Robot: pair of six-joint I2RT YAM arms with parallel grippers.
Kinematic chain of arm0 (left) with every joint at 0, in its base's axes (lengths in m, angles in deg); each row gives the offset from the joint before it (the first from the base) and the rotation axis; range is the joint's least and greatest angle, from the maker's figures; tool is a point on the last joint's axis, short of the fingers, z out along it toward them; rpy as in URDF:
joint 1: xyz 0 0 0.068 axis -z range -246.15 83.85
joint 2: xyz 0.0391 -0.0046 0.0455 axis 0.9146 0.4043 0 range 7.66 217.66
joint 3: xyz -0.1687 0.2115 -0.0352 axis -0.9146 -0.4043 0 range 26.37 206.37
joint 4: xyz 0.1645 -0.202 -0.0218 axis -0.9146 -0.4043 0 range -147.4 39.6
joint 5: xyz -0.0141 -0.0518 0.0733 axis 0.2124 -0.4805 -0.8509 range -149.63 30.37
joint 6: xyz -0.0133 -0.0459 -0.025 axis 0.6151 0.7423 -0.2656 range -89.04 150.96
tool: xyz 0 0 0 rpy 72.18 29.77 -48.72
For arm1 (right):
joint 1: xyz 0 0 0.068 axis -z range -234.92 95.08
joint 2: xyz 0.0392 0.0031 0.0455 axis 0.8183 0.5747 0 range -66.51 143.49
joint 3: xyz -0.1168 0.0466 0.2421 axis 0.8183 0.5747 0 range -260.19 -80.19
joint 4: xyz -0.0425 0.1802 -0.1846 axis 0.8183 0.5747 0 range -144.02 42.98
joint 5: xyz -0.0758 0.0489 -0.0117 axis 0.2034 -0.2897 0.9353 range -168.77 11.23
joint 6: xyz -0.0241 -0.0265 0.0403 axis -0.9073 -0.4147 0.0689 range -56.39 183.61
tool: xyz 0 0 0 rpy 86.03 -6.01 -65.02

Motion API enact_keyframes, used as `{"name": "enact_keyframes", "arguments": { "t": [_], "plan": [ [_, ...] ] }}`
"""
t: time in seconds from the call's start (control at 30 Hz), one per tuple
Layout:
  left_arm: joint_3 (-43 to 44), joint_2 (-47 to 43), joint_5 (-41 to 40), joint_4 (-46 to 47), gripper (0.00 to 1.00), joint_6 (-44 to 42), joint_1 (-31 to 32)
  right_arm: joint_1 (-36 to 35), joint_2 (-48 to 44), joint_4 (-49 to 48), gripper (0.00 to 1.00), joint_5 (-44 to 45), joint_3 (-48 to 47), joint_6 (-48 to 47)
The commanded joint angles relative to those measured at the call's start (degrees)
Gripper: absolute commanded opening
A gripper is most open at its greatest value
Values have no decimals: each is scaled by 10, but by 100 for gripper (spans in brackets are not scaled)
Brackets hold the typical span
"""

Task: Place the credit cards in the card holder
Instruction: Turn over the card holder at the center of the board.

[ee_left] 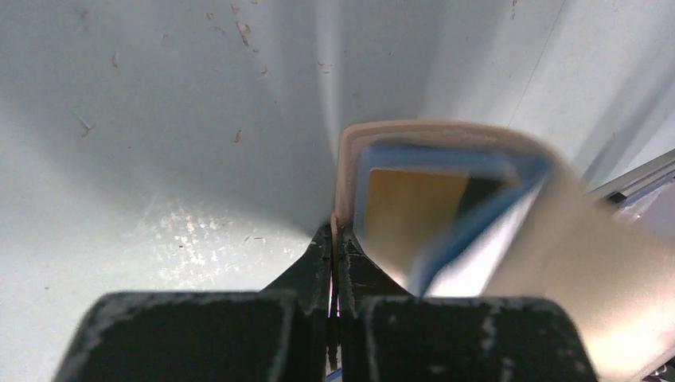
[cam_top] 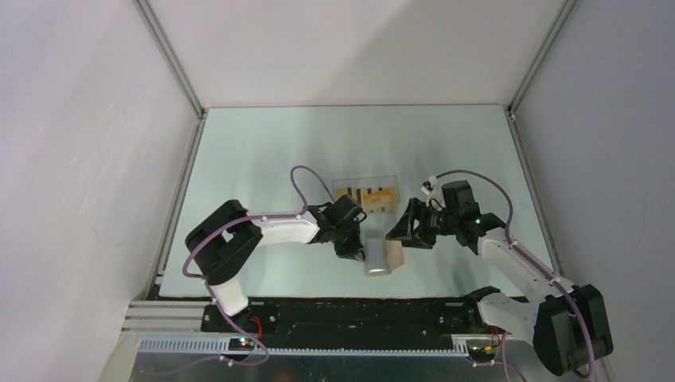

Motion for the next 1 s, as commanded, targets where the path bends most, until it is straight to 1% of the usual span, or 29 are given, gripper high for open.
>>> {"name": "enact_keyframes", "arguments": {
  "t": [0.0,0.17,0.37,0.43,0.57,0.67,0.7,0.77,0.87,0.97],
  "plan": [
    [7,-1,-35,-13,0,-18,3,-9,-2,-18,67,-18,-3,11],
    [7,0,-33,-14,0,-18,3,-21,-3,-34,67,-15,-3,13],
    [8,1,-34,-13,0,-19,4,-44,58,-51,66,-10,-3,-3],
    [7,1,-34,-13,0,-18,3,-42,60,-38,66,13,-3,-4],
    [7,1,-34,-14,0,-18,3,-12,26,23,67,85,-3,-15],
    [8,3,-33,-14,0,-19,3,32,2,72,69,126,4,-34],
    [9,3,-32,-13,0,-20,4,44,0,80,70,129,7,-43],
    [9,3,-32,-13,0,-20,3,91,9,78,70,116,18,-58],
    [9,4,-31,-13,0,-20,4,119,46,65,70,98,20,-80],
    [9,4,-32,-13,0,-20,4,135,96,22,70,59,17,-102]
  ]
}}
